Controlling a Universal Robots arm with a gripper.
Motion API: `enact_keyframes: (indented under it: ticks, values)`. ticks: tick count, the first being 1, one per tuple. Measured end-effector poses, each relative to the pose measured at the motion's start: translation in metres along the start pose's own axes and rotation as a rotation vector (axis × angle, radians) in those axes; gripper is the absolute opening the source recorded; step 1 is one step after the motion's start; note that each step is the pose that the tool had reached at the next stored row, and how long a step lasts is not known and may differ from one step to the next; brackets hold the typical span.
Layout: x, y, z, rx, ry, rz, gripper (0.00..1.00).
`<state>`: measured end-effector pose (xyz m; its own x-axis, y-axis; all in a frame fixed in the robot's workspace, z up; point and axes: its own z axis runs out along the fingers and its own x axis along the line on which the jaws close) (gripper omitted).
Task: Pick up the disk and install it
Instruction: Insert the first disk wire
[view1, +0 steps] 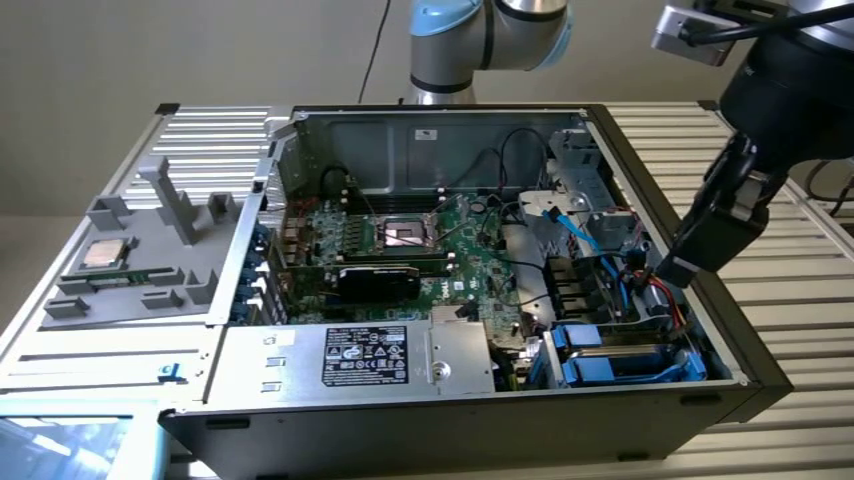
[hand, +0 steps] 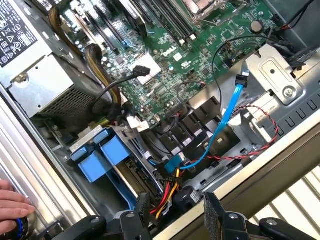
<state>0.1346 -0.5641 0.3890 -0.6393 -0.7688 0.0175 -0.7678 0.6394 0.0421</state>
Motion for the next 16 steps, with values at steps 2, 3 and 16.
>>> enact_keyframes:
  ticks: [2, 3, 16]
  values:
    - [0.0004, -0.0003, 0.0000, -0.0012, -0.0012, 0.016, 0.56]
    - [0.0006, -0.0005, 0.0000, -0.0016, -0.0012, 0.023, 0.56]
    - [0.0043, 0.0008, 0.0007, -0.0026, -0.0062, 0.117, 0.56]
